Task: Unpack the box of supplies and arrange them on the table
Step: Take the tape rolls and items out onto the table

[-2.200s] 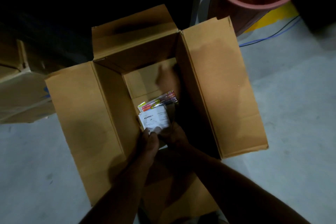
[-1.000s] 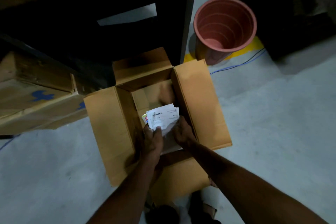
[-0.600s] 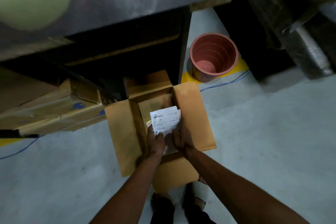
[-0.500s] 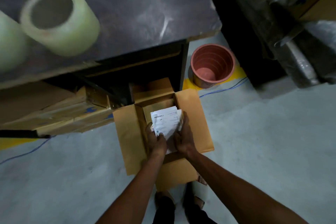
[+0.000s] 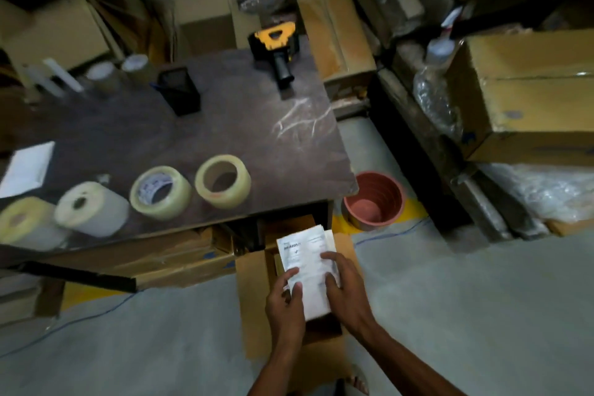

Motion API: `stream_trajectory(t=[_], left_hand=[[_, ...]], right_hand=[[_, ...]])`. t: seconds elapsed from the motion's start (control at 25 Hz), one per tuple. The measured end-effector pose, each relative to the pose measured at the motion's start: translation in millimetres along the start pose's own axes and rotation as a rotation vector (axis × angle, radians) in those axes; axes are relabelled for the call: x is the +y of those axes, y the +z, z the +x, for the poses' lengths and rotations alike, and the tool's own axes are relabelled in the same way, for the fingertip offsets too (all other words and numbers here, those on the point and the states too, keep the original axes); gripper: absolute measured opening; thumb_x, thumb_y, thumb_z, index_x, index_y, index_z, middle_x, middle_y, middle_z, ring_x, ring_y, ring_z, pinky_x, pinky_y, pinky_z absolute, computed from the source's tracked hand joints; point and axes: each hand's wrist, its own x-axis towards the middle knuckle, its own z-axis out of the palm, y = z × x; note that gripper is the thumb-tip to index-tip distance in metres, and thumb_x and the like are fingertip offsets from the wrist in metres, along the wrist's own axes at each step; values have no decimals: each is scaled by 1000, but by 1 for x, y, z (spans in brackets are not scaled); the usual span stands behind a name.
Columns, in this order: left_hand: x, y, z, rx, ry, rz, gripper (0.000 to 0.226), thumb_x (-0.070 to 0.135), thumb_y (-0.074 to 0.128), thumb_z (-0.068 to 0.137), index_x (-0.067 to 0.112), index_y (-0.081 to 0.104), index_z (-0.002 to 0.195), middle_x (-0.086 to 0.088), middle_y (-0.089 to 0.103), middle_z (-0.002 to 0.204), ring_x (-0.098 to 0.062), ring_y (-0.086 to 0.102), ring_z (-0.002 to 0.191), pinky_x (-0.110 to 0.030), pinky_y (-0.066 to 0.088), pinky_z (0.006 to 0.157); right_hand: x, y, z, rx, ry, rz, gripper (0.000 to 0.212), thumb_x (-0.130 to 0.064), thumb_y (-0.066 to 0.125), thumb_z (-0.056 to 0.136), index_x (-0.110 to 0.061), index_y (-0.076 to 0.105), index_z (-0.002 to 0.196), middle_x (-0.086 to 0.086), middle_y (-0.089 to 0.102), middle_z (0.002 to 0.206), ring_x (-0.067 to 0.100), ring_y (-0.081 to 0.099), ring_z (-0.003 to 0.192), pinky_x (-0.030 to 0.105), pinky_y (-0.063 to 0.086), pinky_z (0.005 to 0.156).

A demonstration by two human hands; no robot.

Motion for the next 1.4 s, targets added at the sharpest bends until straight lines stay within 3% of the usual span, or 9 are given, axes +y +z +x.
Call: stream_trajectory(t=[0.2,0.44,0.6,0.72,0.92,1.04,1.16,1.28,1.4], left_hand=[[63,-10,-20,-57,126,-47,23,3,63,92,15,70,109,-3,66,120,-11,66,101,-15,55,65],[127,-14,23,-130,291,50,33,1,62,91,17,66,119,1,61,128,-15,60,116,-31,56,90],[149,-13,87,-174,316,243,44,0,62,84,20,62,123,-3,56,134,-20,56,119,-43,55,94],[154,-9,123,-241,304,337,44,3,60,85,23,57,125,-5,52,139,-24,53,124,-46,55,96],[156,-4,155,-273,346,394,46,4,58,84,16,56,129,-5,49,143,-23,48,130,-45,49,104],[158,0,161,-281,332,445,53,4,58,85,12,50,137,-7,48,146,-25,46,132,-44,44,109],[161,8,160,-251,315,471,64,3,58,85,9,39,146,-13,39,153,-28,38,139,-44,35,115],[160,16,165,-221,320,471,80,7,58,84,9,19,154,-15,28,158,-31,28,145,-48,29,117],[163,21,171,-248,290,469,89,17,53,83,18,3,157,-9,26,159,-28,30,144,-48,31,117]], right_hand=[[-59,-34,-1,10,-45,62,32,-16,52,91,-33,58,118,-23,59,123,0,57,113,28,54,92],[-110,-40,62,0,-47,68,33,-26,52,88,-39,56,118,-12,60,127,11,61,114,43,56,92],[-136,-22,116,-23,-8,0,36,-11,50,90,-30,51,121,0,59,126,20,61,110,43,57,88],[-143,-8,147,-30,-21,-37,37,-14,50,87,-24,48,123,3,58,126,23,60,112,40,57,88],[-150,4,176,-56,30,-140,51,-23,43,80,-18,43,131,4,57,129,19,58,112,19,49,80],[-154,7,184,-59,7,-233,52,-12,48,87,-16,38,138,5,56,131,21,55,115,29,43,91],[-149,10,194,3,10,-377,71,-21,52,83,-27,24,147,8,50,139,29,45,127,44,36,108],[-142,13,197,49,45,-382,69,-24,49,80,-33,26,145,8,51,136,29,43,127,47,38,106],[-146,11,194,55,12,-309,61,-27,47,80,-30,35,139,4,54,137,25,47,125,42,42,103]])
